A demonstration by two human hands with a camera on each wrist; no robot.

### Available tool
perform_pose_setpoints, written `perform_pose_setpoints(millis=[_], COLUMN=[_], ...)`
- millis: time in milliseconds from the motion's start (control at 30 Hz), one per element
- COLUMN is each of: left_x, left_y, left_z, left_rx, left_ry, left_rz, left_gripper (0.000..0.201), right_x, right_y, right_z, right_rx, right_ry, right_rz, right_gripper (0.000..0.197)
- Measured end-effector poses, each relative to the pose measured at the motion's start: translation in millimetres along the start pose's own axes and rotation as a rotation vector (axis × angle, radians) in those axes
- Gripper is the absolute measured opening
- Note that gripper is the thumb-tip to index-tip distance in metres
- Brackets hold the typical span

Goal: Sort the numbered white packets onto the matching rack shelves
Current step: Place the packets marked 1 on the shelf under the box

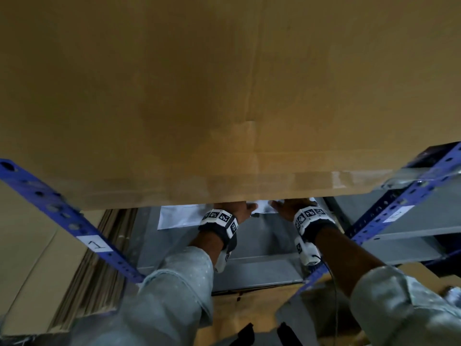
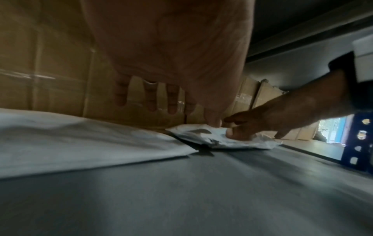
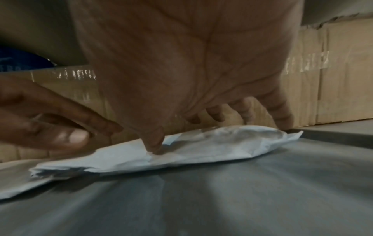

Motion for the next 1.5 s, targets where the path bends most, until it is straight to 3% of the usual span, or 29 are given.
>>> perform_pose_setpoints(millis=[100,233,333,500,733,833,1000,1100,1167,1233,1300,1367,1467,1500], left_x=[16,27,30,30,21,24,26,27,35,47,34,10,-17,-26], left_y=[-3,-6,-14,-19,-11,-5,-8,-10,-19,-27,-13,4,33,42], left_z=[-7,-2,3,2,-12,-23,-27,-27,-16,-8,-15,-26,-16,-8], left_rx=[0.059,0.11,0.075,0.035,0.127,0.175,0.158,0.074,0.023,0.001,-0.011,0.092,0.191,0.163], left_ry=[-0.093,-0.15,-0.129,-0.069,-0.146,-0.107,-0.097,-0.065,-0.045,-0.052,-0.079,-0.142,-0.191,-0.199], left_rz=[0.033,-0.024,0.008,0.058,-0.03,0.047,0.133,0.169,0.175,0.23,0.167,-0.054,-0.265,-0.301], left_gripper=[0.055,0.051,0.061,0.06,0.04,0.031,0.052,0.054,0.072,0.073,0.056,0.04,0.037,0.038], right_x=[-3,7,8,9,6,6,8,14,18,15,5,-1,0,-2], right_y=[4,-4,-3,-5,-3,-3,-6,-12,-15,-14,-5,1,2,7], right_z=[-9,-28,-30,-30,-30,-28,-32,-35,-35,-36,-32,-29,-18,-8], right_rx=[-0.008,0.0,-0.032,-0.048,-0.032,-0.038,0.0,0.015,0.021,0.036,0.027,-0.018,-0.062,-0.074], right_ry=[-0.006,-0.038,-0.074,-0.071,-0.111,-0.101,-0.078,-0.056,-0.06,-0.057,-0.045,-0.051,-0.06,-0.034], right_rz=[-0.021,-0.019,0.024,0.052,0.002,-0.052,-0.108,-0.106,-0.104,-0.109,-0.105,-0.087,-0.034,-0.025], right_gripper=[0.067,0.069,0.071,0.071,0.069,0.063,0.065,0.073,0.076,0.075,0.073,0.069,0.079,0.082])
Point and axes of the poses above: each hand's wrist, its own y-axis away from the middle knuckle, its own x-axis out of the palm, z = x × y, the point moved 7 cm from there along -y, towards the middle knuckle, and after that the axes turned 10 degrees about y, right-handed, at the moved point
